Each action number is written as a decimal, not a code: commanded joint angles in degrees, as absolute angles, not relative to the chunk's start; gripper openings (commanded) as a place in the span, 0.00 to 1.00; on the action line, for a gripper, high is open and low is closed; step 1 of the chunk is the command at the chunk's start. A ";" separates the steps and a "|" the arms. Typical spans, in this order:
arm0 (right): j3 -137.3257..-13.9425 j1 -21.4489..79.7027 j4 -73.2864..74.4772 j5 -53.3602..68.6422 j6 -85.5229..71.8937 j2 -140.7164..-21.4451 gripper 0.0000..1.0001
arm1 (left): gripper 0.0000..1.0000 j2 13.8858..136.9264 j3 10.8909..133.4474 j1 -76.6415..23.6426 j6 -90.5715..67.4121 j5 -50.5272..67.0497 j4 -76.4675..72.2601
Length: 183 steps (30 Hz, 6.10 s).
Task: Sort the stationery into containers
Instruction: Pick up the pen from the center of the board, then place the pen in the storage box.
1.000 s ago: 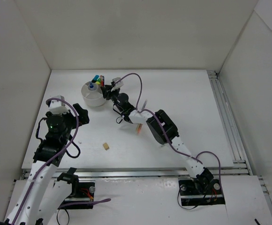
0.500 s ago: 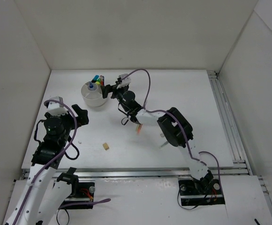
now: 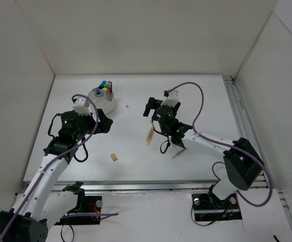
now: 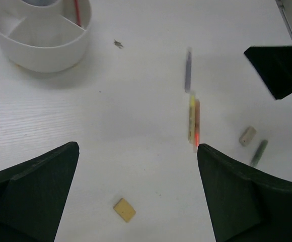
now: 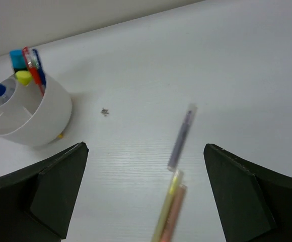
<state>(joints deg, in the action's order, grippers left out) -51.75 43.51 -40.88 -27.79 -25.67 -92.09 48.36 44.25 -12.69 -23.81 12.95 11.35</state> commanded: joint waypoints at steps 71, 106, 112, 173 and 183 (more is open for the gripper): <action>-41.40 11.60 25.58 -8.17 -32.78 -41.31 0.98 | 0.00 114.01 103.29 -28.31 5.10 18.17 8.03; -49.48 11.60 24.87 -15.12 -26.28 -48.78 0.98 | 0.00 99.74 65.47 -2.46 -4.92 40.25 -45.26; -49.48 11.43 24.70 -14.76 -26.46 -48.34 0.98 | 0.00 103.27 68.20 -0.18 -4.13 41.57 -44.55; -49.57 11.42 24.43 -18.02 -24.52 -43.42 0.98 | 0.18 104.33 62.40 4.48 -1.94 53.35 -50.02; -49.83 11.42 24.35 -17.23 -24.61 -43.77 0.98 | 0.24 103.45 62.67 4.48 -1.41 53.26 -47.20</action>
<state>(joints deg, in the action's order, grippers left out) -48.12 11.92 26.83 -16.05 -25.21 -43.64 108.29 59.81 4.14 -2.96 51.44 -45.67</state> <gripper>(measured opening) 0.979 0.233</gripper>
